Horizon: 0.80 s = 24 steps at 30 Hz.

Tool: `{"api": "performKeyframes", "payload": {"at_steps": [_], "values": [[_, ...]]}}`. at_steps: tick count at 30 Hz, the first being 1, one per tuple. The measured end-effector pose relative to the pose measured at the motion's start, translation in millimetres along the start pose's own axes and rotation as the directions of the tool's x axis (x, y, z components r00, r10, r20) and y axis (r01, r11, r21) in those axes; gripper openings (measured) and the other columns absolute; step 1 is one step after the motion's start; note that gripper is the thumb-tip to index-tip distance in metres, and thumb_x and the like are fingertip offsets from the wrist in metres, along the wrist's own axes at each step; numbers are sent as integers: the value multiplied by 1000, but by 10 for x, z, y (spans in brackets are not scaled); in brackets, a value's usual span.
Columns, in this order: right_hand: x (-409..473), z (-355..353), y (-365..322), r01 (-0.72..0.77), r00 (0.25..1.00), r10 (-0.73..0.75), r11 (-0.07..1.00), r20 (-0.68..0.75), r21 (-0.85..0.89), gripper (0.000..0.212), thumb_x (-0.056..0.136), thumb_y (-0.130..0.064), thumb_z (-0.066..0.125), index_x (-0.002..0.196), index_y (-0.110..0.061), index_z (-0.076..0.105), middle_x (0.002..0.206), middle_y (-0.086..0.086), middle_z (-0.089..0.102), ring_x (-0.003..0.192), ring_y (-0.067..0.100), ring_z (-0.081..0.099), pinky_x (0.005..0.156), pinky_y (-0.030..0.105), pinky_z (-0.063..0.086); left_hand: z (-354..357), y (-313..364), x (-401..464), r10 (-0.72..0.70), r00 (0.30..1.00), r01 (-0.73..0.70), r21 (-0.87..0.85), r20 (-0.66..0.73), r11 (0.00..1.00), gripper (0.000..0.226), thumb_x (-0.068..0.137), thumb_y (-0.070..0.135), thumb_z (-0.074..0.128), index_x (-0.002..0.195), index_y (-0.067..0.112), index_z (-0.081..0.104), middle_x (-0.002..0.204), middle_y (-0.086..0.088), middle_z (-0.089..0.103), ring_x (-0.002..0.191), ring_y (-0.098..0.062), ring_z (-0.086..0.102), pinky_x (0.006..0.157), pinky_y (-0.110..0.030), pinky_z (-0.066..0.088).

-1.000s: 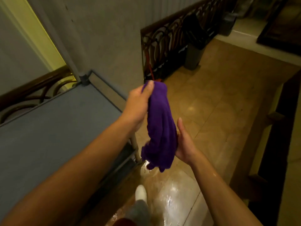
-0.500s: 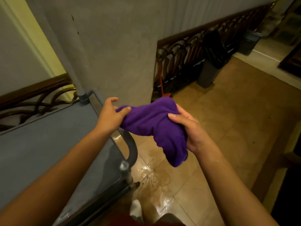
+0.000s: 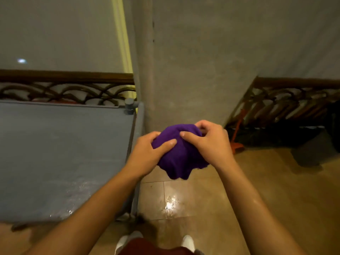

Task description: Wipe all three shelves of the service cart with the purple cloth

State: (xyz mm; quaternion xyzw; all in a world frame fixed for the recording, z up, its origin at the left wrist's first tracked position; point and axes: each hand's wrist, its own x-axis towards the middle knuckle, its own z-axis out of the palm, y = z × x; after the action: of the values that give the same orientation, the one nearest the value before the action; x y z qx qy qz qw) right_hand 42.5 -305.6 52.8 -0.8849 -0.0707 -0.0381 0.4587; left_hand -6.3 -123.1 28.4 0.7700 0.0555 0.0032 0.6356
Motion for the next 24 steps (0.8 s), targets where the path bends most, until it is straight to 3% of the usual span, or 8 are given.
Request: {"api": "performKeyframes", "payload": {"at_steps": [2, 4, 7, 10, 12, 16, 18, 24], "values": [[195, -24, 114, -4, 998, -6, 990, 69, 142, 36, 65, -55, 83, 79, -28, 65, 81, -7, 72, 77, 6, 68, 64, 20, 53, 72, 75, -28, -6, 996, 1, -53, -87, 999, 21, 89, 35, 72, 103, 19, 73, 90, -2, 77, 84, -15, 74, 69, -33, 60], [378, 75, 191, -129, 956, 6, 906, 292, 403, 47, 65, -53, 83, 102, -29, 67, 107, -3, 72, 105, 14, 68, 86, 30, 56, 49, 114, -53, -32, 989, 7, -173, -143, 985, 22, 88, 33, 70, 103, 17, 75, 96, -10, 78, 91, -27, 74, 79, -43, 60], [543, 404, 297, -427, 736, -85, 711, 671, 559, 53, 73, -54, 79, 118, -27, 72, 123, -1, 72, 119, 15, 65, 99, 29, 52, -33, 103, -97, -131, 970, 43, -383, -206, 923, 25, 87, 31, 69, 105, 15, 75, 103, -15, 77, 100, -33, 72, 86, -43, 58], [613, 711, 325, -501, 543, -144, 735, 827, 457, 50, 68, -58, 85, 110, -30, 78, 115, -1, 77, 110, 14, 71, 86, 24, 56, -131, -44, -117, -212, 918, 19, -497, -335, 868, 19, 93, 22, 65, 108, 14, 73, 104, -11, 78, 98, -25, 74, 80, -30, 61], [703, 834, 311, -395, 527, -156, 826, 836, 403, 47, 73, -49, 86, 115, -30, 75, 119, 1, 76, 112, 18, 71, 86, 27, 57, -219, -157, -124, -270, 887, 20, -554, -374, 832, 20, 93, 21, 66, 110, 11, 72, 105, -12, 77, 99, -25, 74, 78, -27, 60], [987, 1071, 157, -186, 642, -146, 923, 752, 338, 38, 75, -39, 87, 107, -24, 72, 103, -4, 78, 95, 13, 75, 80, 30, 57, -449, -422, -134, -401, 821, 102, -585, -407, 805, 60, 68, 22, 87, 122, 18, 60, 113, -11, 73, 96, -24, 75, 72, -33, 61], [1118, 1234, 115, -66, 670, -176, 954, 722, 294, 33, 76, -41, 86, 101, -23, 71, 96, -3, 78, 88, 11, 74, 76, 30, 59, -534, -574, -113, -434, 780, 163, -522, -452, 837, 66, 72, 18, 88, 127, 29, 54, 113, -8, 70, 95, -24, 75, 70, -37, 62], [1373, 1670, 183, 328, 634, -267, 943, 726, 61, 34, 81, -55, 76, 94, -25, 66, 82, -10, 70, 76, 6, 67, 63, 25, 54, -537, -899, 126, -486, 663, 276, -418, -569, 866, 22, 87, 21, 77, 105, 28, 67, 101, -6, 72, 81, -20, 75, 57, -31, 60]]}}
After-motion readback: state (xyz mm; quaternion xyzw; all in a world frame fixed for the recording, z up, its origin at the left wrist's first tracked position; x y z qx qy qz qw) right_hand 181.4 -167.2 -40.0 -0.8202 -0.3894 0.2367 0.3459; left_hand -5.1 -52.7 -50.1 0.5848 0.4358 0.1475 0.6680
